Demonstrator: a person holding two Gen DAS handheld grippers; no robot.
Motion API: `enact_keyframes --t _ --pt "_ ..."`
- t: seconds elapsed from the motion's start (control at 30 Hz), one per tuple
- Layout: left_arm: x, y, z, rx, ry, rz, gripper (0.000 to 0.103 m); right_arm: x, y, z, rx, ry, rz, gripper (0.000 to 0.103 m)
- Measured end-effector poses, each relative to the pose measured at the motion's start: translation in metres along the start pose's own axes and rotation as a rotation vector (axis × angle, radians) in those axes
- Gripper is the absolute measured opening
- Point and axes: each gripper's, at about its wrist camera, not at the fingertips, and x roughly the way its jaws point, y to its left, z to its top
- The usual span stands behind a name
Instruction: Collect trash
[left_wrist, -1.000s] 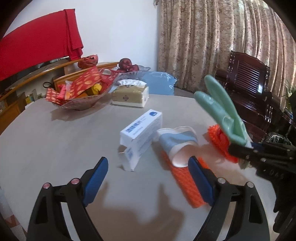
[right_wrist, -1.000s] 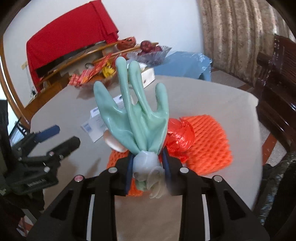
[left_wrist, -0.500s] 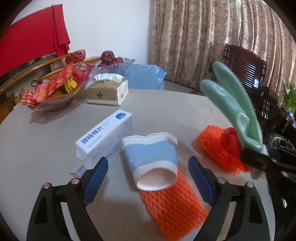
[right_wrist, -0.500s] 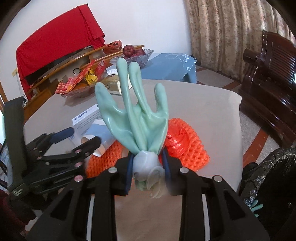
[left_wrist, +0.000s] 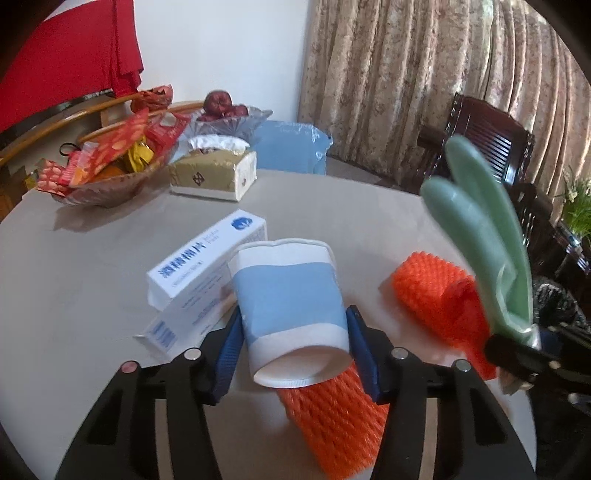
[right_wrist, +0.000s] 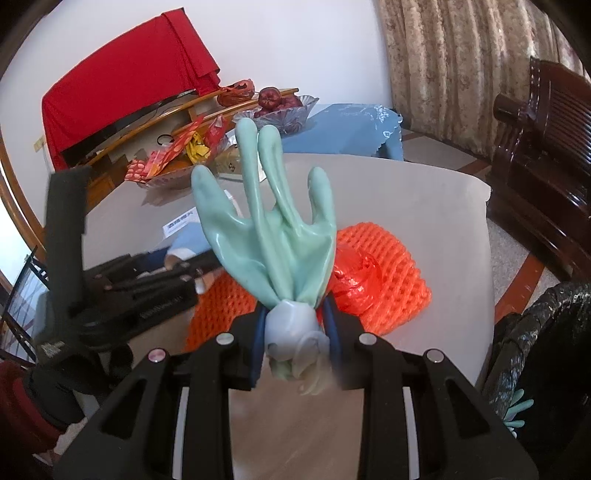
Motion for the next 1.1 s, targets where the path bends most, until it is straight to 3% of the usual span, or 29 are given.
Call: enact_keyframes --t 0.27,0.63,0.77,0.8,0.87,1.1 --pt "-0.047 0.006 -0.014 0.025 -0.033 -0.005 0.054 -0.020 0.017 -0.013 -0.050 -0.007 0.036 0.028" --pt "-0.059 0.000 -0.041 0.051 0.009 -0.010 0.054 -0.007 0.020 -0.039 -0.063 0.041 -0.010 0.029" --pt "-0.054 -0.003 -0.048 0.059 0.027 -0.010 0.054 -0.003 0.018 -0.043 -0.047 0.060 0.002 0.039" --pt "-0.054 -0.003 -0.049 0.058 0.030 -0.009 0.054 -0.005 0.017 -0.043 -0.041 0.065 0.006 0.048" --pt "-0.053 -0.003 -0.051 0.055 0.035 -0.006 0.054 -0.010 0.017 -0.041 -0.033 0.059 0.004 0.057" --pt "-0.052 0.000 -0.053 0.049 0.038 -0.003 0.054 -0.023 0.013 -0.037 -0.027 0.026 -0.011 0.064"
